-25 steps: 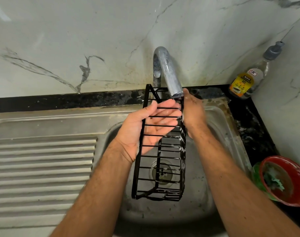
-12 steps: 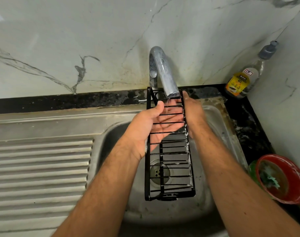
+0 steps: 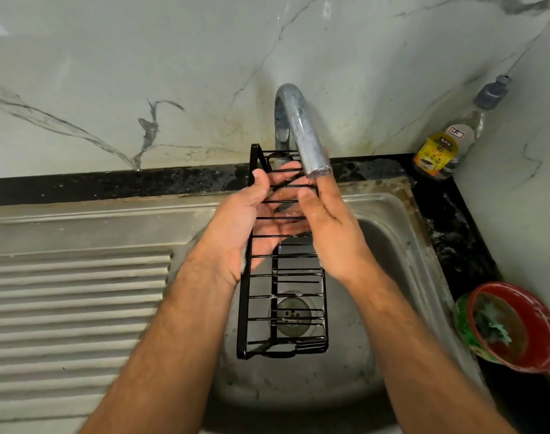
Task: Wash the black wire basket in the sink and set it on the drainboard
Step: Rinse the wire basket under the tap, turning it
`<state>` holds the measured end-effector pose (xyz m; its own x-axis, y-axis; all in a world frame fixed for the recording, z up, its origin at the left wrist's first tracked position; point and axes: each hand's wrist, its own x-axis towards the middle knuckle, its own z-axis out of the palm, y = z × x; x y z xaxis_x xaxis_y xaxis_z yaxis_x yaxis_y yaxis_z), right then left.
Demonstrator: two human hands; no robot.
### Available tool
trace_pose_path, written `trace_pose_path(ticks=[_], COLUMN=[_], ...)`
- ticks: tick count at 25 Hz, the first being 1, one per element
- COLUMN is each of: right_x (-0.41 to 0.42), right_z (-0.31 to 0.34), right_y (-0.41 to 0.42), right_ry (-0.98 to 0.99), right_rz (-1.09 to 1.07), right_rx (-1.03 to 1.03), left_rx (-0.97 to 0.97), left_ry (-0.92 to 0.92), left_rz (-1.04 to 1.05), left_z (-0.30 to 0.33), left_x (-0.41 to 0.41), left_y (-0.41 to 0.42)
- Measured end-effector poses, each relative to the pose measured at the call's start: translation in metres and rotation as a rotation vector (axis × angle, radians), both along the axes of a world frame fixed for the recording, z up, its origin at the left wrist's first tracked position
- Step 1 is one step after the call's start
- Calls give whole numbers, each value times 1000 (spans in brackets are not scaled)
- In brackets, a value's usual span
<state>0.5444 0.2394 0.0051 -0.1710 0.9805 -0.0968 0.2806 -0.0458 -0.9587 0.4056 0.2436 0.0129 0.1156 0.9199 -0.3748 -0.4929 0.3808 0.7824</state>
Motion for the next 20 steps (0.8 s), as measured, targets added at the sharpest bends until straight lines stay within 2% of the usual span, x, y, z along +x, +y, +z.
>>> trace_pose_path(ticks=[3, 6, 9, 11, 15, 17, 20], right_x=[2, -6, -18, -13, 13, 25, 31], right_z=[12, 21, 17, 12, -3, -11, -18], right_y=[-4, -12, -23, -17, 1, -5, -21], right_ry=[-229, -582, -891, -865, -484, -415, -394], right_rz=[83, 169, 247, 313, 437, 380, 167], right_rx=[61, 223, 376, 473, 466, 463, 433], left_rx=[-23, -103, -163, -195, -176, -139, -120], left_ry=[-5, 73, 27, -26, -37, -9, 1], left_rz=[2, 31, 88, 124, 281, 318, 319], left_z=[2, 1, -3, 0, -6, -9, -12], left_x=[5, 14, 17, 18, 19, 18, 19], left_y=[-5, -6, -7, -8, -10, -9, -6])
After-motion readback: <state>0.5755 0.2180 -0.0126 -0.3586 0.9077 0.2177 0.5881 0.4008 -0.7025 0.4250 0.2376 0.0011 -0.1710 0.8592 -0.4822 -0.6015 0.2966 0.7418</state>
